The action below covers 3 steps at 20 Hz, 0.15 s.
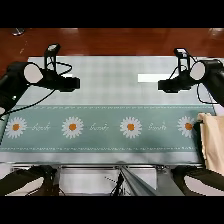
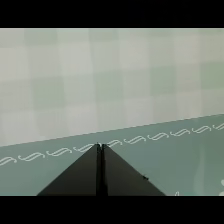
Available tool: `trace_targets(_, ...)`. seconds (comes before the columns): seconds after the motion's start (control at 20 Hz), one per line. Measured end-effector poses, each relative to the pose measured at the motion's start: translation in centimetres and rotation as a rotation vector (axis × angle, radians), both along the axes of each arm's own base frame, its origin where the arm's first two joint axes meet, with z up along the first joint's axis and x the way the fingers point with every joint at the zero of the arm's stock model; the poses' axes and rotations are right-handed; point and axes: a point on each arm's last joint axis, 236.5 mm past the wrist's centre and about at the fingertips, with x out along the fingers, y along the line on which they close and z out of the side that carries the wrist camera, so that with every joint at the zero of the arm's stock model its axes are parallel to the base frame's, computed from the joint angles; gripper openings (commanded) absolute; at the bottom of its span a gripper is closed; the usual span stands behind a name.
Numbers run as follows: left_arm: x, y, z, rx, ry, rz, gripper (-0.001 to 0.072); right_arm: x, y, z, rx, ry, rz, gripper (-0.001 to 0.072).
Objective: Fold the shirts.
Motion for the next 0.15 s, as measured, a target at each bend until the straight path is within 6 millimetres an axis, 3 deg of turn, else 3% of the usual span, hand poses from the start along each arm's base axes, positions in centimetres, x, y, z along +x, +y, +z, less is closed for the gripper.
trace_targets(0.15, 0.05, 0.15, -0.08, 0.004, 0.001, 0.002, 0.0028, 0.03, 0.03, -0.03, 0.0, 0.0, -0.002, 0.0022)
